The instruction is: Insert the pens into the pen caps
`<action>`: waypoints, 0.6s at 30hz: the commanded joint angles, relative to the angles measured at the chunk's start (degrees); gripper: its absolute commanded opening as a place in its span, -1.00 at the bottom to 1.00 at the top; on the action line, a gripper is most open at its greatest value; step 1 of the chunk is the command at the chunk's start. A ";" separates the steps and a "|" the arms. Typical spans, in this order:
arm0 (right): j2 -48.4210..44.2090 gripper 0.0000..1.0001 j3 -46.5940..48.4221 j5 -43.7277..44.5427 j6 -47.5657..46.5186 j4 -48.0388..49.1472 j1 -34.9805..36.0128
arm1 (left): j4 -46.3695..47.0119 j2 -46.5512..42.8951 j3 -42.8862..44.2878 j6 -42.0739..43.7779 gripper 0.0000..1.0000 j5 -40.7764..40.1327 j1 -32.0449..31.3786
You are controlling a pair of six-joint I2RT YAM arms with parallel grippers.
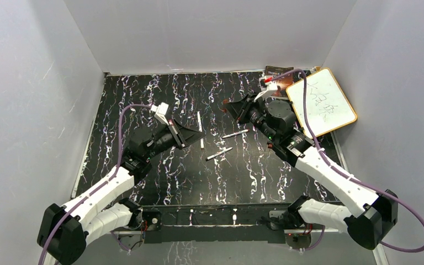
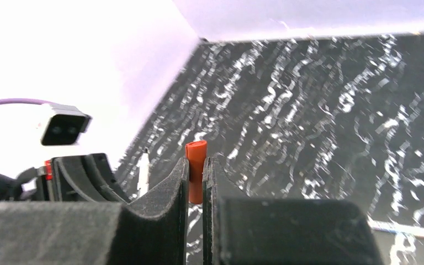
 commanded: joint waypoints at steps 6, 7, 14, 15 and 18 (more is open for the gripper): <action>4.72 -1.00 5.49 -8.65 6.54 20.47 0.35 | 23.57 1.78 1.17 -14.09 -1.00 2.84 -0.49; 5.20 -1.00 5.69 -9.14 6.83 21.74 0.42 | 22.51 1.94 1.80 -13.26 -1.00 3.28 -0.65; 9.71 -1.00 10.42 -11.38 6.93 23.26 0.91 | 14.20 4.08 7.03 -7.29 -1.00 7.45 -1.01; 10.11 -1.00 11.01 -11.57 6.94 23.55 1.02 | 13.74 4.20 7.33 -6.90 -1.00 7.70 -1.07; 11.12 -1.00 12.61 -12.12 6.80 23.80 1.17 | 12.39 3.96 7.79 -6.02 -1.00 7.37 -1.08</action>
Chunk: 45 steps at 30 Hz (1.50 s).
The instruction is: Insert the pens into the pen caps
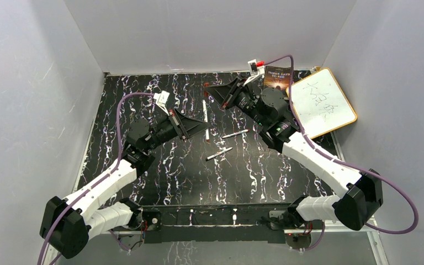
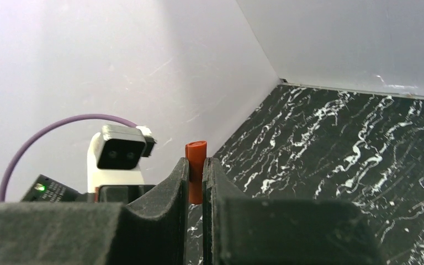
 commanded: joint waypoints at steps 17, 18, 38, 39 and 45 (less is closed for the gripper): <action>-0.39 -1.00 3.19 -1.69 -1.26 3.01 1.19 | -2.99 -3.07 2.62 5.79 -1.00 2.16 -0.34; -0.19 -1.00 3.35 -1.77 -1.35 2.96 1.12 | -3.04 -3.19 2.69 6.07 -1.00 2.37 -0.28; -0.02 -1.00 3.45 -2.71 -2.22 1.61 1.46 | -2.96 -4.32 2.03 7.53 -1.00 2.46 -0.36; -0.04 -1.00 3.50 -2.65 -2.31 1.30 1.54 | -3.04 -4.53 1.84 7.56 -1.00 2.33 -0.33; -0.56 -1.00 2.59 -2.26 -2.54 0.93 1.89 | -3.07 -5.08 1.35 7.96 -1.00 1.60 -0.29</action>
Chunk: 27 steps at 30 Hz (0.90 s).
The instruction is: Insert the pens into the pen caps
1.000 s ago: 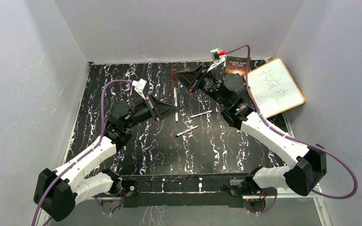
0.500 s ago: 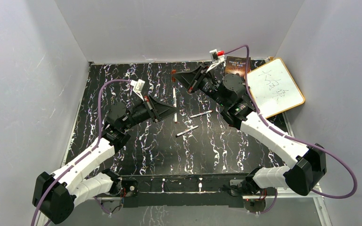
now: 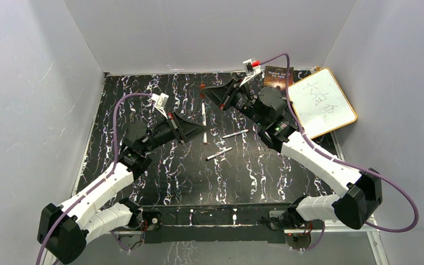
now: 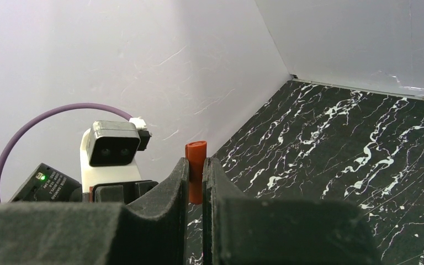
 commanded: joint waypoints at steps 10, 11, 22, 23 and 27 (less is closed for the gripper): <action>-2.41 -1.00 0.40 -0.01 -1.27 2.16 0.66 | 1.32 -1.52 1.44 1.14 -1.00 0.25 -0.35; -2.50 -1.00 0.49 0.00 -1.35 2.25 0.67 | 1.32 -1.53 1.44 1.12 -1.00 0.28 -0.32; -3.85 -1.00 0.71 -0.07 -2.09 1.70 0.66 | 1.01 -1.70 1.02 1.52 -1.00 0.11 -0.34; -3.99 -1.00 0.59 -0.27 -2.07 1.60 0.68 | 0.91 -1.78 1.01 1.60 -1.00 0.02 -0.34; -4.21 -1.00 -0.41 -0.62 -1.83 1.64 0.67 | 0.81 -1.74 1.18 1.82 -1.00 -0.04 -0.27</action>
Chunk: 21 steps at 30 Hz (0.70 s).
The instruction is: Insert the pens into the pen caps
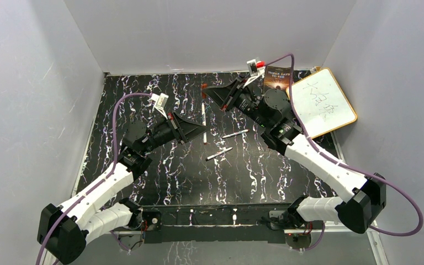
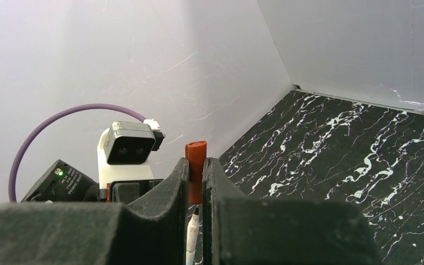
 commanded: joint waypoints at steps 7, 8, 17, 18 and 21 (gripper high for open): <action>-1.39 -1.00 -0.82 -0.60 -0.36 2.21 0.26 | 0.97 -1.09 1.78 1.04 -1.00 0.78 -0.25; -1.12 -1.00 -0.55 -0.60 -0.46 2.20 0.26 | 0.88 -1.14 1.85 1.12 -1.00 0.75 -0.30; -0.03 -1.00 2.25 -0.18 -1.81 1.57 0.22 | 1.60 -1.48 0.98 0.58 -1.00 0.95 -0.26; 0.01 -1.00 2.36 -0.16 -1.92 1.46 0.25 | 1.50 -1.54 0.91 0.68 -1.00 0.93 -0.31; 0.13 -1.00 2.20 -0.03 -2.05 1.54 0.26 | 1.60 -1.32 1.05 0.73 -1.00 1.17 -0.28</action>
